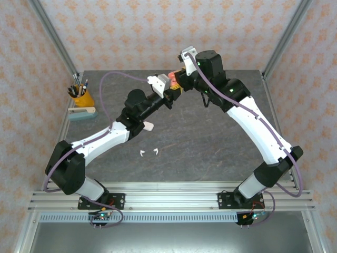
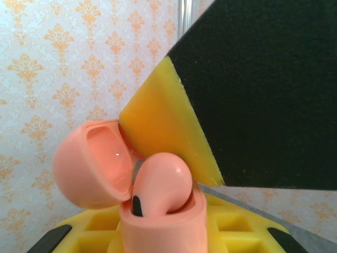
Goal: Insert the wireless bluetooth earbuds into the charging case
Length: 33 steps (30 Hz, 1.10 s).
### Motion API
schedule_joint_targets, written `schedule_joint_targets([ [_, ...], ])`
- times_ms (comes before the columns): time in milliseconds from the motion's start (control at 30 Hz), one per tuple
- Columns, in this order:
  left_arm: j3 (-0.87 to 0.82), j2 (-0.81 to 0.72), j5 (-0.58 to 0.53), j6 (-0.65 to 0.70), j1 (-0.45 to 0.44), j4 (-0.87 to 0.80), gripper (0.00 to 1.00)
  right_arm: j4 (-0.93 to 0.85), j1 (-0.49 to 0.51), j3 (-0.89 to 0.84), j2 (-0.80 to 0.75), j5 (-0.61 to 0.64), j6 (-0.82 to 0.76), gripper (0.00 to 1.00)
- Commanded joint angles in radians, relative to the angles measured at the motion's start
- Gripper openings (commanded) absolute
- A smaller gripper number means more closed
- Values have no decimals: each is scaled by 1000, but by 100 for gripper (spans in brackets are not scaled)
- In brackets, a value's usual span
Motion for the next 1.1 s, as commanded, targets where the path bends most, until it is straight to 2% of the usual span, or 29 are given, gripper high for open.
schedule_joint_targets([
  [0,38,-9,16,-3,-2,57,0,-5,12,-7,-33,14,3,31],
  [267,33,-6,18,-8,-3,59,0,8,12,20,-31,37,13,36],
  [1067,16,-12,18,-8,-2,70,0,45,12,107,-28,144,95,39],
])
